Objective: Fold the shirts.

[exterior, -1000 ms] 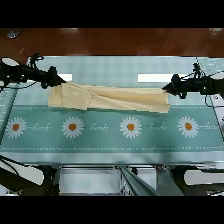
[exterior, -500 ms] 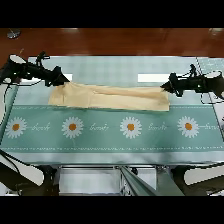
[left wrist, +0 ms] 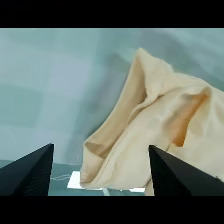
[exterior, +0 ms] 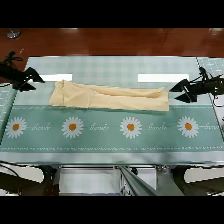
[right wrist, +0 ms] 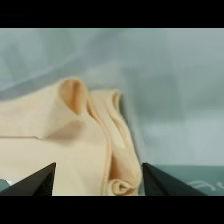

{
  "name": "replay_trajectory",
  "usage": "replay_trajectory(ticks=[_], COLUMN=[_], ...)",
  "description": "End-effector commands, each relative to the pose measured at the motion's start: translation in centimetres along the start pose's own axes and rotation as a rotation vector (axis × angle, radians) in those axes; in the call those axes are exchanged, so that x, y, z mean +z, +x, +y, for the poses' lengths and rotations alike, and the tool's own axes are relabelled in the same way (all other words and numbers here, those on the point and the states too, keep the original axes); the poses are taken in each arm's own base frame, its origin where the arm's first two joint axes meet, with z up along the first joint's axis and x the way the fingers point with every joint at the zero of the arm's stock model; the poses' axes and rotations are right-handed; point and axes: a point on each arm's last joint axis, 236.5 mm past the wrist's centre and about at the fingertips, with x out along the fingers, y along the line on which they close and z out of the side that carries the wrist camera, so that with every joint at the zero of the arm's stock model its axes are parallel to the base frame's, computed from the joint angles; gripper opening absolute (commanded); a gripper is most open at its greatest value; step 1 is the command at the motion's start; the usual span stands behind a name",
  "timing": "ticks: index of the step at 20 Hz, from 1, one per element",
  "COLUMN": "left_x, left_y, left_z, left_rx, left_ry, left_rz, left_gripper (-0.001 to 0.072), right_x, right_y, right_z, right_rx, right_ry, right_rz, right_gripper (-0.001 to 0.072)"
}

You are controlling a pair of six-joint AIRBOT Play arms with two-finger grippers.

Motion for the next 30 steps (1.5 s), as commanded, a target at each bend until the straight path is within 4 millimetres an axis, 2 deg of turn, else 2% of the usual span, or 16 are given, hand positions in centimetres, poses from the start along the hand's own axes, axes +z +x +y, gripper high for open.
replay_trajectory(ticks=[1, 4, 7, 8, 9, 10, 11, 12, 14, 17, 20, 23, 24, 26, 28, 30], left_x=[-0.2, -4.5, -8.9, -10.0, -11.0, -12.2, -13.3, -14.1, -15.5, -17.5, -19.3, -21.8, -23.4, -28.4, -34.4, -40.2], left_y=[-2.2, -1.3, 1.6, 2.6, 3.5, 4.4, 5.0, 5.3, 5.5, 6.6, 9.5, 12.0, 13.2, 15.9, 18.0, 19.0], left_z=[-0.9, -5.9, -10.2, -11.6, -13.0, -14.4, -15.9, -17.6, -21.7, -27.7, -32.4, -37.6, -38.8, -39.9, -40.0, -39.9], left_rx=[-0.033, -0.138, -0.19, -0.199, -0.207, -0.216, -0.227, -0.249, -0.305, -0.344, -0.316, -0.355, -0.36, -0.35, -0.342, -0.351], left_ry=[0.026, 0.091, 0.174, 0.209, 0.244, 0.283, 0.324, 0.374, 0.45, 0.589, 0.696, 0.716, 0.74, 0.789, 0.846, 0.877], left_rz=[-0.219, -0.258, -0.134, -0.1, -0.068, -0.035, -0.006, 0.006, 0.011, -0.032, -0.04, 0.026, 0.07, 0.212, 0.363, 0.486], left_gripper=[0.0697, 0.0697, 0.0698, 0.0697, 0.0695, 0.0554, 0.0058, 0.0018, 0.0019, 0.0018, 0.0017, 0.0017, 0.0017, 0.0017, 0.0018, 0.0018], right_x=[-1.9, -2.5, -3.7, -3.8, -3.8, -3.7, -3.7, -3.5, -4.4, -8.3, -12.3, -16.1, -16.9, -17.7, -18.0, -17.9], right_y=[1.8, 4.2, 6.8, 7.1, 6.9, 6.0, 4.8, 3.3, 0.2, -3.6, -6.5, -9.0, -9.8, -10.8, -11.2, -11.3], right_z=[-1.6, 0.0, 2.6, 3.4, 4.2, 5.2, 5.6, 5.6, 5.4, 6.2, 7.3, 8.8, 9.3, 10.0, 10.4, 11.0], right_rx=[-0.02, -0.002, 0.05, 0.059, 0.069, 0.082, 0.076, 0.052, -0.019, -0.049, -0.028, 0.007, 0.015, 0.028, 0.041, 0.067], right_ry=[0.047, 0.042, 0.038, 0.026, 0.01, -0.021, -0.057, -0.086, -0.158, -0.237, -0.281, -0.316, -0.332, -0.337, -0.342, -0.337], right_rz=[0.022, 0.042, 0.089, 0.094, 0.097, 0.1, 0.087, 0.057, 0.002, -0.097, -0.201, -0.253, -0.271, -0.301, -0.314, -0.321], right_gripper=[0.0627, 0.0627, 0.0612, 0.0496, 0.024, 0.0047, 0.0031, 0.003, 0.0031, 0.0031, 0.0031, 0.0031, 0.0031, 0.0031, 0.0031, 0.0031])
